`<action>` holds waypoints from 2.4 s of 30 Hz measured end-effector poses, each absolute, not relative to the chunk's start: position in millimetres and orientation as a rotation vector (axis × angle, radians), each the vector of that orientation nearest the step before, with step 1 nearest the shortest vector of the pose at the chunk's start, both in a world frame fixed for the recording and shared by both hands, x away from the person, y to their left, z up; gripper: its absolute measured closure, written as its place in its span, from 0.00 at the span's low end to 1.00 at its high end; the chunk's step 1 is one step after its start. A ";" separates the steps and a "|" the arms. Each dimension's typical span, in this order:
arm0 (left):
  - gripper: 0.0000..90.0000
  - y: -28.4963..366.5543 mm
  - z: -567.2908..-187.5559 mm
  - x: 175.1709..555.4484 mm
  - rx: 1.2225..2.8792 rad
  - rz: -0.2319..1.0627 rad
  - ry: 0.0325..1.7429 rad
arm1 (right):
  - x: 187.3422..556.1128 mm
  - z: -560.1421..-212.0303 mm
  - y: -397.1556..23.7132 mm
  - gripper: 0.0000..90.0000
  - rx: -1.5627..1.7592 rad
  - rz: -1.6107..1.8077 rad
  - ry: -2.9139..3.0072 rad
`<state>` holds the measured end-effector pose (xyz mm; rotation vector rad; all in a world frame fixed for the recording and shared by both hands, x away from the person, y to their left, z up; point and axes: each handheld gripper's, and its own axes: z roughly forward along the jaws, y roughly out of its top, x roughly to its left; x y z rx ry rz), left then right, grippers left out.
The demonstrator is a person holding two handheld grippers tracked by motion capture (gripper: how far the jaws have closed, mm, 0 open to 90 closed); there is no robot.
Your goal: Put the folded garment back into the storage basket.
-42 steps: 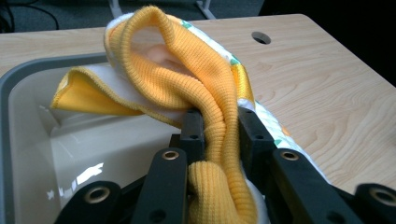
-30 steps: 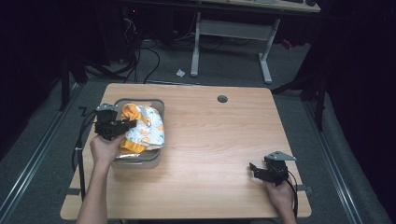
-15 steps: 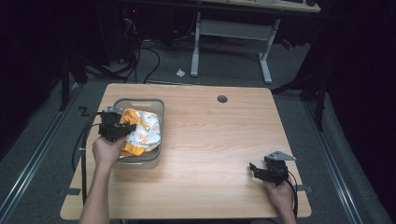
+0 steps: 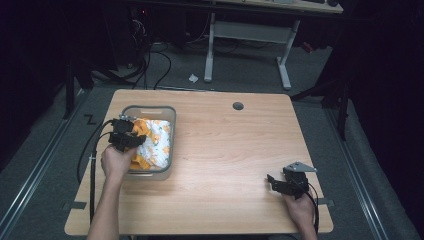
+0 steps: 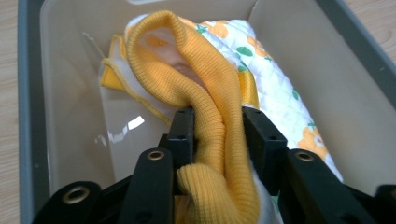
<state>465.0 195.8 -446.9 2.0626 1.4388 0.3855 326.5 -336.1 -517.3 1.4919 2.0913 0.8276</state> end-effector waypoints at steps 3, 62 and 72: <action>0.62 195.9 -447.0 463.4 2.062 0.418 1.470 | 326.6 -517.3 -336.2 0.31 1.489 0.827 2.091; 0.35 141.5 -396.2 402.8 1.914 0.513 1.207 | 326.5 -517.3 -336.2 0.31 1.489 0.827 2.091; 0.35 129.5 -391.6 395.5 1.916 0.493 1.162 | 326.5 -517.3 -336.2 0.31 1.490 0.827 2.091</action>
